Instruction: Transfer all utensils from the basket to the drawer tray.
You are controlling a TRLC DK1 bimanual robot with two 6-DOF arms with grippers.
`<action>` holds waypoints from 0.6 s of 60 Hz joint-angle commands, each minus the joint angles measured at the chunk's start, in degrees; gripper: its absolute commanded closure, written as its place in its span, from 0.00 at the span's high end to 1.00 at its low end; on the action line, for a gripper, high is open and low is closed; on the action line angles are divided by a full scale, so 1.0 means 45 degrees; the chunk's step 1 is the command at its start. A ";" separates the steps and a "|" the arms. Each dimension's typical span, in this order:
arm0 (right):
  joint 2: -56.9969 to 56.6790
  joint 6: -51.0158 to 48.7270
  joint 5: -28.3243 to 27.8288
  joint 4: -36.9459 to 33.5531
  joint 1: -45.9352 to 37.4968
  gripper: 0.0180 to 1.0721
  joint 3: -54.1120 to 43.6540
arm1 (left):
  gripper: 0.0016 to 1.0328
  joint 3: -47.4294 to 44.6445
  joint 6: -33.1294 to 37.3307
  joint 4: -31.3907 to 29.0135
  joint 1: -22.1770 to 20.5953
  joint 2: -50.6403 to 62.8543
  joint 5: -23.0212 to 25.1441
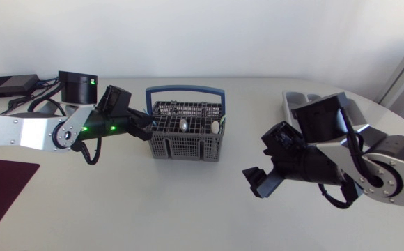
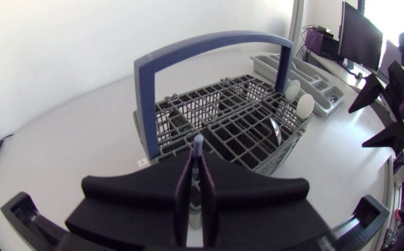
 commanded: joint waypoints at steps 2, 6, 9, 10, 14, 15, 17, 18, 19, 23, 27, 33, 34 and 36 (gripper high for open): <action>0.0028 -0.0170 0.0177 -0.0115 0.0179 0.95 0.0176 | 0.03 0.0489 0.0144 -0.0292 0.0080 -0.0815 0.0231; -0.0031 -0.0170 0.0177 -0.0193 0.0199 0.95 0.0215 | 0.04 0.0567 0.0144 -0.0585 0.0021 -0.1245 0.0231; -0.0070 -0.0170 0.0177 -0.0272 0.0218 0.95 0.0235 | 0.04 0.0625 0.0144 -0.0859 -0.0018 -0.1518 0.0231; -0.0109 -0.0170 0.0197 -0.0291 0.0218 0.95 0.0254 | 0.03 0.0664 0.0144 -0.0996 -0.0037 -0.1675 0.0231; -0.0207 -0.0170 0.0216 -0.0350 0.0257 0.95 0.0274 | 0.04 0.0860 0.0183 -0.1581 -0.0096 -0.2280 0.0211; -0.0226 -0.0170 0.0236 -0.0369 0.0277 0.95 0.0274 | 0.04 0.0918 0.0183 -0.1679 -0.0096 -0.2378 0.0231; -0.0265 -0.0170 0.0275 -0.0389 0.0316 0.95 0.0274 | 0.04 0.1036 0.0203 -0.1972 -0.0116 -0.2632 0.0211; -0.0304 -0.0170 0.0294 -0.0428 0.0355 0.95 0.0274 | 0.03 0.1114 0.0222 -0.2128 -0.0116 -0.2768 0.0211; -0.0324 -0.0170 0.0314 -0.0428 0.0374 0.95 0.0274 | 0.04 0.1172 0.0242 -0.2304 -0.0135 -0.2905 0.0211; -0.0480 -0.0170 0.0333 -0.0467 0.0492 0.95 0.0235 | 0.04 0.1621 0.0496 -0.3261 -0.0194 -0.3471 0.0192; -0.0558 -0.0170 0.0353 -0.0584 0.0531 0.95 0.0215 | 0.04 0.2325 0.0730 -0.4609 -0.0213 -0.3862 0.0172; -0.0773 -0.0170 0.0353 -0.0682 0.0589 0.95 0.0196 | 0.04 0.3282 0.0867 -0.6210 -0.0194 -0.4272 0.0094; -0.0812 -0.0170 0.0353 -0.0701 0.0609 0.95 0.0196 | 0.04 0.3496 0.0867 -0.6542 -0.0174 -0.4350 0.0055; -0.0890 -0.0170 0.0353 -0.0760 0.0609 0.95 0.0196 | 0.04 0.3868 0.0867 -0.7050 -0.0135 -0.4448 0.0016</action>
